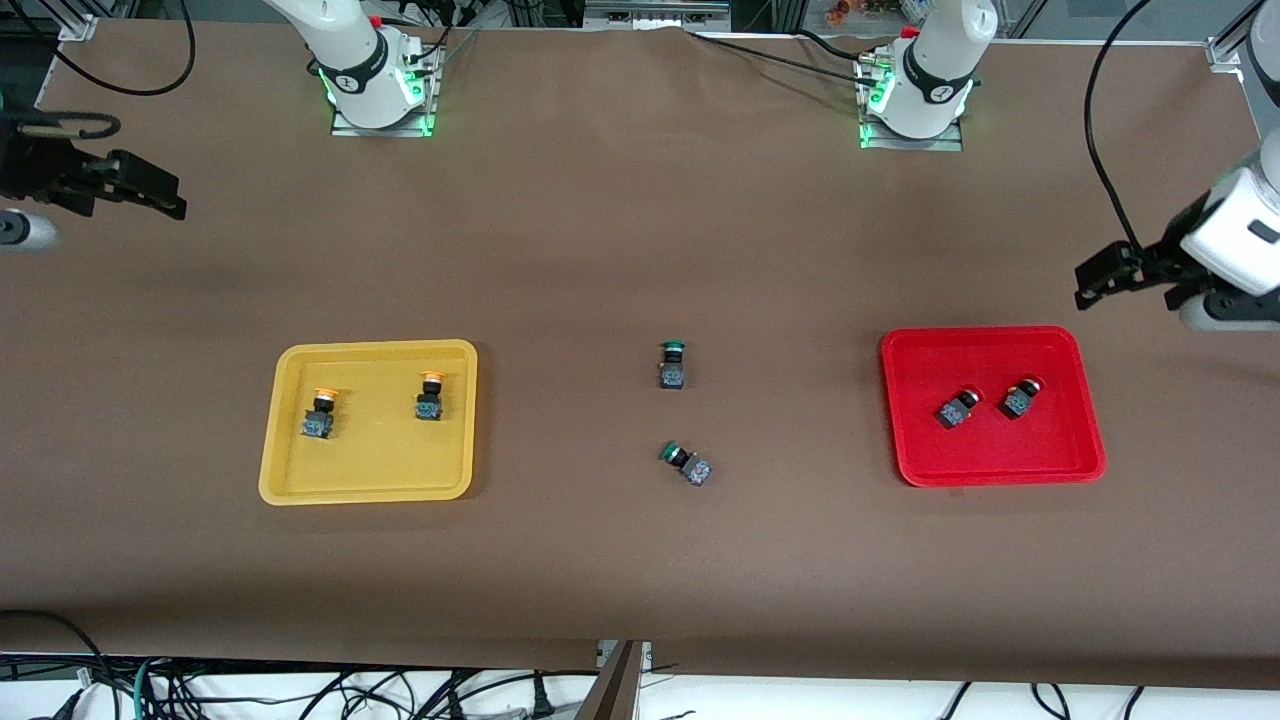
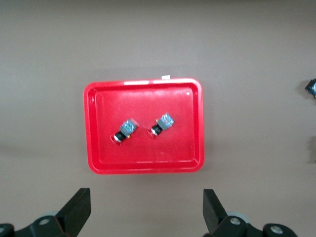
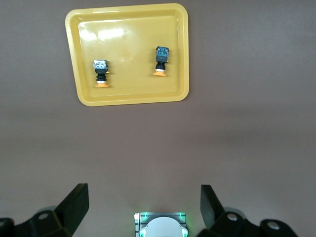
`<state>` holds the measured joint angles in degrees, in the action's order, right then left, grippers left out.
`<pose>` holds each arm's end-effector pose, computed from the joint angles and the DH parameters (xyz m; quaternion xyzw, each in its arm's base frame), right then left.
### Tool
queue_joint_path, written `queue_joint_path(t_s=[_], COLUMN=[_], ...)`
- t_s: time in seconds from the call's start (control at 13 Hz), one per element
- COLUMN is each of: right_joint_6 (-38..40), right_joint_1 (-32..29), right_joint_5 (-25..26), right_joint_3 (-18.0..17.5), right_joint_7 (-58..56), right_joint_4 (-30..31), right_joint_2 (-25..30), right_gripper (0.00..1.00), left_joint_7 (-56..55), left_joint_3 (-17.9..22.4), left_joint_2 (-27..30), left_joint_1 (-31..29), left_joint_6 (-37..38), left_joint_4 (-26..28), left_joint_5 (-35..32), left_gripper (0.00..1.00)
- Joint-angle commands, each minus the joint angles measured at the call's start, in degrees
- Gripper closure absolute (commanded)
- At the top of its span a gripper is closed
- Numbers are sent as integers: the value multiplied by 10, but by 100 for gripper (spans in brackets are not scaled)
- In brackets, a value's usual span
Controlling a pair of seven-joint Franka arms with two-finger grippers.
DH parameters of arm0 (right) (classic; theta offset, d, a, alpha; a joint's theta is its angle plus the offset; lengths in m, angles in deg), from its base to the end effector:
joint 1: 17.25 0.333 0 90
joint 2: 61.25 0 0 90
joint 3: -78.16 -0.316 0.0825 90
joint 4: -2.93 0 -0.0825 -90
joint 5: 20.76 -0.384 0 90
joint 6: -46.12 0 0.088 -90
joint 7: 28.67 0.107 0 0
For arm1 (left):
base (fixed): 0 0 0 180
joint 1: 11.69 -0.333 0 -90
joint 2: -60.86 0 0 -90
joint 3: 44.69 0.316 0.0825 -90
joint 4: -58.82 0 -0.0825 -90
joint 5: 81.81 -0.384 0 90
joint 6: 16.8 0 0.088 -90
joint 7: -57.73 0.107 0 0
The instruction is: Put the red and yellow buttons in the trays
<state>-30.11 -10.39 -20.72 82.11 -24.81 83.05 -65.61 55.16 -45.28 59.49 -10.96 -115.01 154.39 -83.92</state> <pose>0.5515 0.0297 0.6424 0.9974 -0.0084 -0.0715 0.0072 0.5715 -0.0097 0.5775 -0.9997 -0.0085 -0.0117 0.0177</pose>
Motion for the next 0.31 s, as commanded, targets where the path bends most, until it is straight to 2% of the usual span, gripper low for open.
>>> queue_joint_path(t_s=[0.0, 0.23], right_joint_6=[13, 18], right_joint_1=[-10, -9], right_joint_5=[7, 8], right_joint_3=[-14, -11], right_joint_7=[-5, -5], right_joint_4=[13, 10], right_joint_2=[4, -2], right_gripper=[0, 0], left_joint_7=[-14, -14], left_joint_3=[9, 7], left_joint_2=[24, 10], left_joint_1=[11, 11], left_joint_6=[-17, -1], left_joint_4=[45, 22], left_joint_5=[11, 11], left_gripper=[0, 0])
